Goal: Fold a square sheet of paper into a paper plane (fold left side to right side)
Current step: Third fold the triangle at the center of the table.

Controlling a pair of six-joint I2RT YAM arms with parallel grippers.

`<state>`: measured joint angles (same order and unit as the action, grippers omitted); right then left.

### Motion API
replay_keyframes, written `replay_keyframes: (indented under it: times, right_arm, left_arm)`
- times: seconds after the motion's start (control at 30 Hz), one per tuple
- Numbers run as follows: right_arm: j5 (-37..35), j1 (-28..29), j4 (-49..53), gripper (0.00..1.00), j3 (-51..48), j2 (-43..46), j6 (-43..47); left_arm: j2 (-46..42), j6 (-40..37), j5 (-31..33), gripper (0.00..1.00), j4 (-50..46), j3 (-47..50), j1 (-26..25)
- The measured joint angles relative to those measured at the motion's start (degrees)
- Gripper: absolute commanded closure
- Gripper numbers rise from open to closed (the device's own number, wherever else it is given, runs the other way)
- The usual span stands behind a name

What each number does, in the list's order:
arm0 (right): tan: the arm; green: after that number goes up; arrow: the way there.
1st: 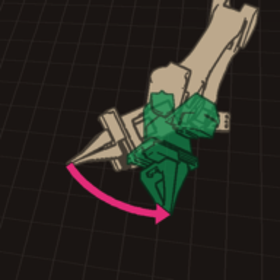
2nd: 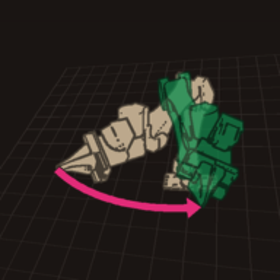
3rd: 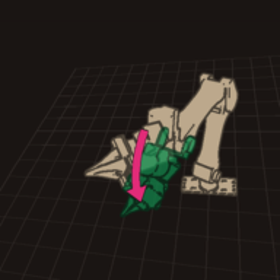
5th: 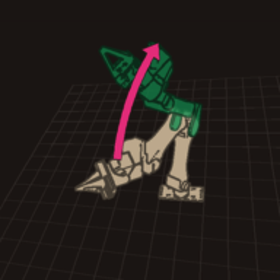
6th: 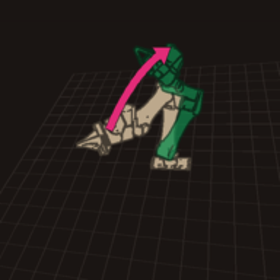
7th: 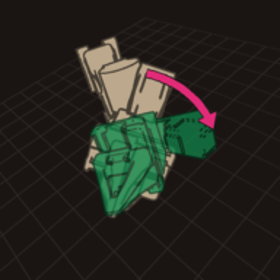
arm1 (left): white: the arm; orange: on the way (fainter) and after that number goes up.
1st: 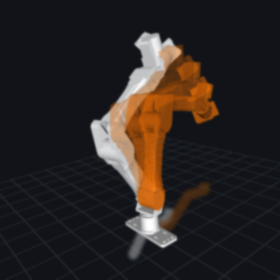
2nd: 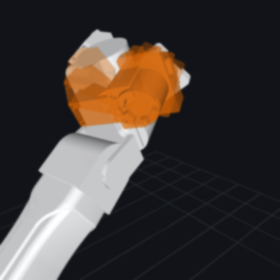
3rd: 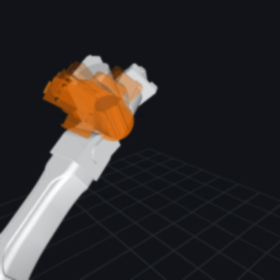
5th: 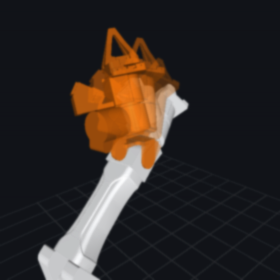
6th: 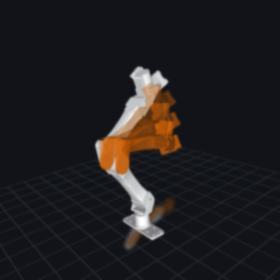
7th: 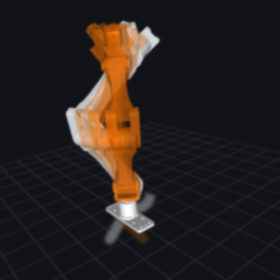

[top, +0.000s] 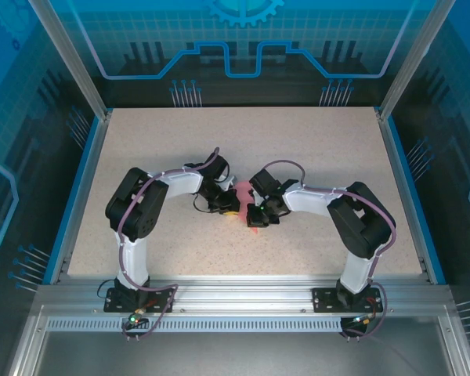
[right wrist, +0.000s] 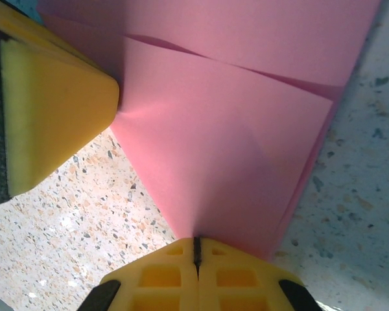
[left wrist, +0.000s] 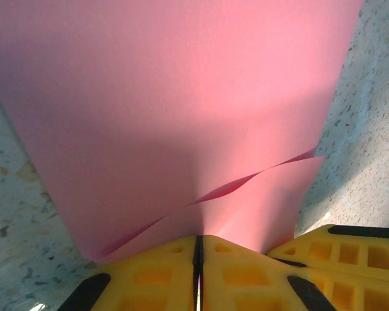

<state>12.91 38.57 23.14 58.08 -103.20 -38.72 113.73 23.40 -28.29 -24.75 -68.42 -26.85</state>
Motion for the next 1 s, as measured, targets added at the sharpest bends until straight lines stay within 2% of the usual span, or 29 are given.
replay_keyframes:
  times: [1.0]
  right_arm:
    - [1.49, 0.02, 0.85, 1.00, -6.71, 5.38, 1.92]
  left_arm:
    - [0.13, -0.04, -0.04, 0.90, -1.11, -0.33, -0.76]
